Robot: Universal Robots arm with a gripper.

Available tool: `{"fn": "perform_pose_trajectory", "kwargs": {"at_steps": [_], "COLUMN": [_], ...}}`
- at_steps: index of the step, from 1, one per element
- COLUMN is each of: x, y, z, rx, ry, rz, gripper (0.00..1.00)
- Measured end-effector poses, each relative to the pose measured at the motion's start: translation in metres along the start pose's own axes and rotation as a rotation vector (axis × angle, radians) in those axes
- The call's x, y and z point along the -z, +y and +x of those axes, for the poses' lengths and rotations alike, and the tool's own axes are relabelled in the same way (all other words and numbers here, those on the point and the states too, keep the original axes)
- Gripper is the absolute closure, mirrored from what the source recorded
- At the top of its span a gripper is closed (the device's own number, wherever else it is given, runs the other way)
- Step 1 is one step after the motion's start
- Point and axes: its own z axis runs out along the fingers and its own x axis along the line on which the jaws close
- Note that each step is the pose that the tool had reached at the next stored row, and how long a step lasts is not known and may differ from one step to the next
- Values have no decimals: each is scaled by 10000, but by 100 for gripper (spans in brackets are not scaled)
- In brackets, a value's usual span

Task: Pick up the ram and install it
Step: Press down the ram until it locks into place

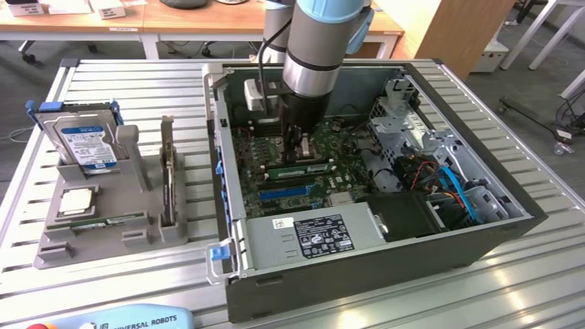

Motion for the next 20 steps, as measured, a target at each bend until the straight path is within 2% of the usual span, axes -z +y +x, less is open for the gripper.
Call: {"fn": "perform_pose_trajectory", "kwargs": {"at_steps": [8, 15, 20], "x": [129, 141, 143], "y": [4, 4, -56], "z": [-5, -5, -5], "rx": [0, 1, 0], "ry": [0, 0, 0], "rz": [-1, -1, -1], "gripper": [90, 90, 90]}}
